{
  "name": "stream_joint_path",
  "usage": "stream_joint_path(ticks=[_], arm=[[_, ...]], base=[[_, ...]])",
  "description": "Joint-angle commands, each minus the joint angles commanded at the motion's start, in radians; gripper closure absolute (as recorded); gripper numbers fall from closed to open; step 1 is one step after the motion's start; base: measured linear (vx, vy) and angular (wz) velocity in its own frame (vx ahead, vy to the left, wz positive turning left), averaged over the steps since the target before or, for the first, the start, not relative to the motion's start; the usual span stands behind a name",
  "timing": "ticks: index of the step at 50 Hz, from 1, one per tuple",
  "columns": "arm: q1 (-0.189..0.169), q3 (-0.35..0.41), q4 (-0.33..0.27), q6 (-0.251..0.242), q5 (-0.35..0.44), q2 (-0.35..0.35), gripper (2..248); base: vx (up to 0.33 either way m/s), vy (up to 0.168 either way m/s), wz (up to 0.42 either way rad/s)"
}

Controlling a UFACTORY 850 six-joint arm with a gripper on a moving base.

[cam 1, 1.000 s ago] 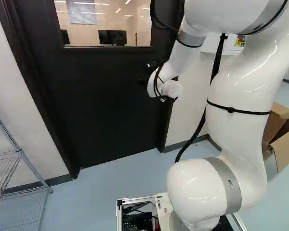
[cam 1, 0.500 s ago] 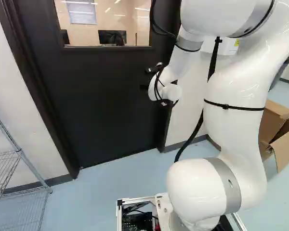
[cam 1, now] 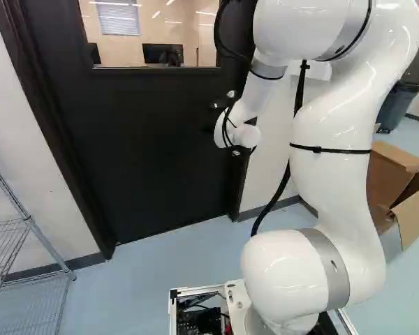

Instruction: Open the door and move inside

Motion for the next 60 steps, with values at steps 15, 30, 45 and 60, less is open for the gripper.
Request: stream_joint_path(ticks=[15, 30, 45, 60], arm=[[0.001, -0.064, -0.016, 0.000, 0.003, -0.051, 3], [0.003, -0.129, -0.018, 0.000, 0.005, -0.102, 3], [0.007, -0.198, -0.018, 0.000, 0.005, -0.155, 3], [0.014, -0.266, -0.018, 0.000, 0.005, -0.206, 3]], base=[[0.000, 0.000, 0.000], [0.000, 0.000, 0.000], [0.000, 0.000, 0.000], [0.000, 0.000, 0.000]])
